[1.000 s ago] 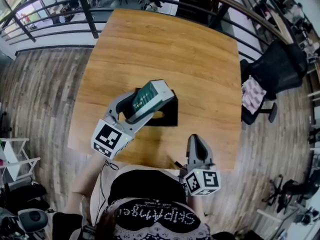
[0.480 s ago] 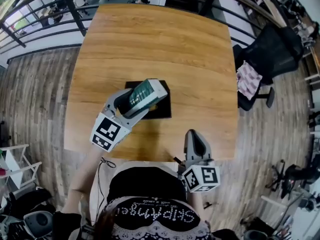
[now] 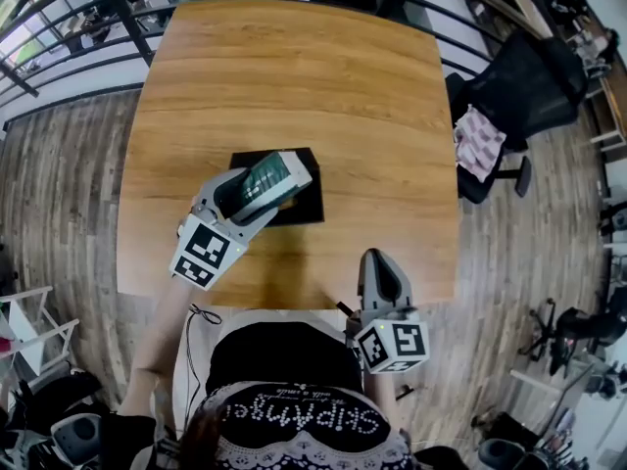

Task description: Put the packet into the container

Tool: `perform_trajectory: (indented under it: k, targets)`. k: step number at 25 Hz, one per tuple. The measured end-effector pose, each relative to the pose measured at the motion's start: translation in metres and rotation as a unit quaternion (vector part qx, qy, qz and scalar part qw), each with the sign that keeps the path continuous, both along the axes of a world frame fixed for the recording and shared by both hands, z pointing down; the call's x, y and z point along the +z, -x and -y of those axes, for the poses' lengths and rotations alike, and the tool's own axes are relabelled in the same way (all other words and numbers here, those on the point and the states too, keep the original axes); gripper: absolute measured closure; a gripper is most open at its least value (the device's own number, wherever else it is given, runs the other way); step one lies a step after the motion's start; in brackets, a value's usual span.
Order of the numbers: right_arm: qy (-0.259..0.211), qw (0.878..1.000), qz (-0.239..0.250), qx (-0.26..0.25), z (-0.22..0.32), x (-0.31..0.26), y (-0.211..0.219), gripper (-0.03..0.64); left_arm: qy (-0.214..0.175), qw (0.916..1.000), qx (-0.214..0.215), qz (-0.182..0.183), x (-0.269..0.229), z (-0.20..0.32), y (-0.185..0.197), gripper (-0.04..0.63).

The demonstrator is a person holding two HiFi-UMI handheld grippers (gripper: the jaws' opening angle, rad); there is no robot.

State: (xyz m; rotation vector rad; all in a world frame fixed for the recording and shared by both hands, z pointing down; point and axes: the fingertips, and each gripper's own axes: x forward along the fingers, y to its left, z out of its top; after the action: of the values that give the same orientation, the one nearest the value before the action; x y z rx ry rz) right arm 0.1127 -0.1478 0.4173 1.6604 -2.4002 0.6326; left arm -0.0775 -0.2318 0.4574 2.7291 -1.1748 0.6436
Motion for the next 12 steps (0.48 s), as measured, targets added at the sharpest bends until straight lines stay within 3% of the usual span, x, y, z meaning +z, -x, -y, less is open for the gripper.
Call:
perform_trajectory:
  k: [12]
  targets:
    - [-0.003, 1.000, -0.001, 0.015, -0.001, -0.005, -0.017, 0.578, 0.016, 0.9997, 0.011, 0.014, 0.017, -0.004, -0.008, 0.252]
